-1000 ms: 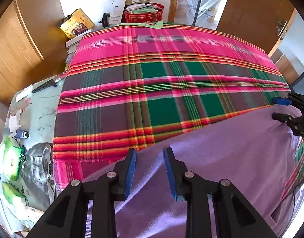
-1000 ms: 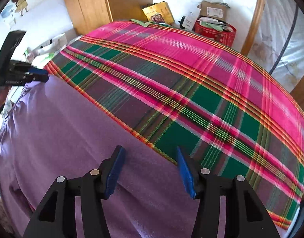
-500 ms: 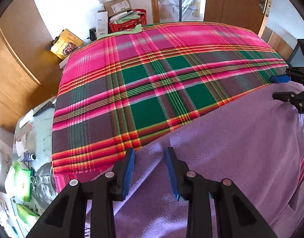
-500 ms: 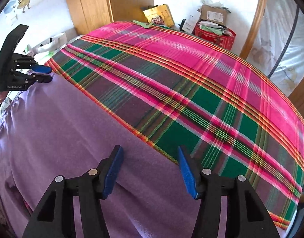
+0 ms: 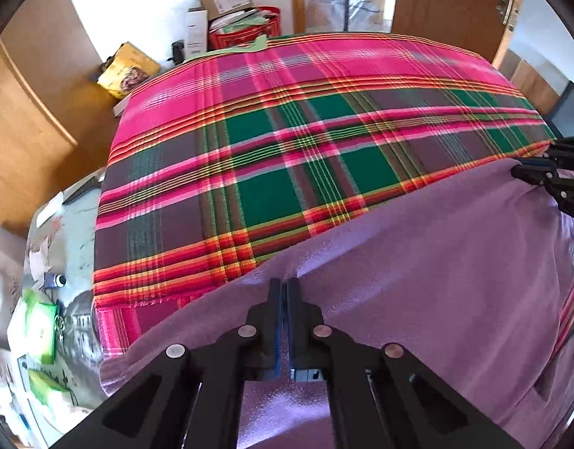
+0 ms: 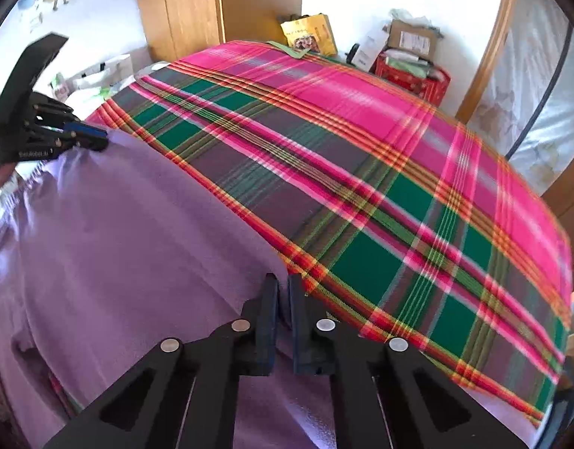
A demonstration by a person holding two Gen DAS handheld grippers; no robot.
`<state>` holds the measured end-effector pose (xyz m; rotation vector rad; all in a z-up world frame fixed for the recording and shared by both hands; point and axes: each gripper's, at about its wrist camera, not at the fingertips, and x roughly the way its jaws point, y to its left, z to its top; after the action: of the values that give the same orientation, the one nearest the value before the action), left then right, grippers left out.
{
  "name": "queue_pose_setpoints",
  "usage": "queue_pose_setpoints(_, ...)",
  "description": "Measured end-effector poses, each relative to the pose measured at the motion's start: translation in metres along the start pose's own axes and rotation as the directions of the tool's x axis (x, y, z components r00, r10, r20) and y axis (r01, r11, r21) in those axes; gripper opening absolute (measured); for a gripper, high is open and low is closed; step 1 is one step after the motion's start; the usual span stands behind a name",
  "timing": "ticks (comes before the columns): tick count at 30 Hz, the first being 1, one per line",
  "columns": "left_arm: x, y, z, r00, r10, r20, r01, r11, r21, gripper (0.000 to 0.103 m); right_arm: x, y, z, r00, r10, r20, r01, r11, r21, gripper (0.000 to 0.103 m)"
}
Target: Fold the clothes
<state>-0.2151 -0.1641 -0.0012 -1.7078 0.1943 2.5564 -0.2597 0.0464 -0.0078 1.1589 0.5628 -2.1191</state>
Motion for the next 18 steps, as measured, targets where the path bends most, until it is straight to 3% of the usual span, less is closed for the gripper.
queue_pose_setpoints(4,-0.002,0.012,0.009,0.999,0.010,0.040,-0.007,0.997,-0.083,0.002,-0.002,-0.010,0.005,0.997,-0.051,0.049,0.049,0.998,0.049,0.005)
queue_pose_setpoints(8,0.004,0.026,0.022,0.999,-0.008,0.033,0.013,0.987,-0.158,0.002,0.005,-0.009,0.016,0.989,-0.131,0.064,0.127,0.990,0.052,0.005)
queue_pose_setpoints(14,0.007,0.020,0.019,0.998,0.036,0.048,-0.030,0.993,-0.117,0.002,0.017,-0.009,0.020,0.987,-0.154,0.042,0.152,0.987,0.043,0.005)
queue_pose_setpoints(18,0.006,0.022,0.018,0.999,0.021,0.047,-0.013,0.989,-0.150,0.004,0.015,-0.007,0.019,0.983,-0.179,0.033,0.178,0.983,0.037,0.011)
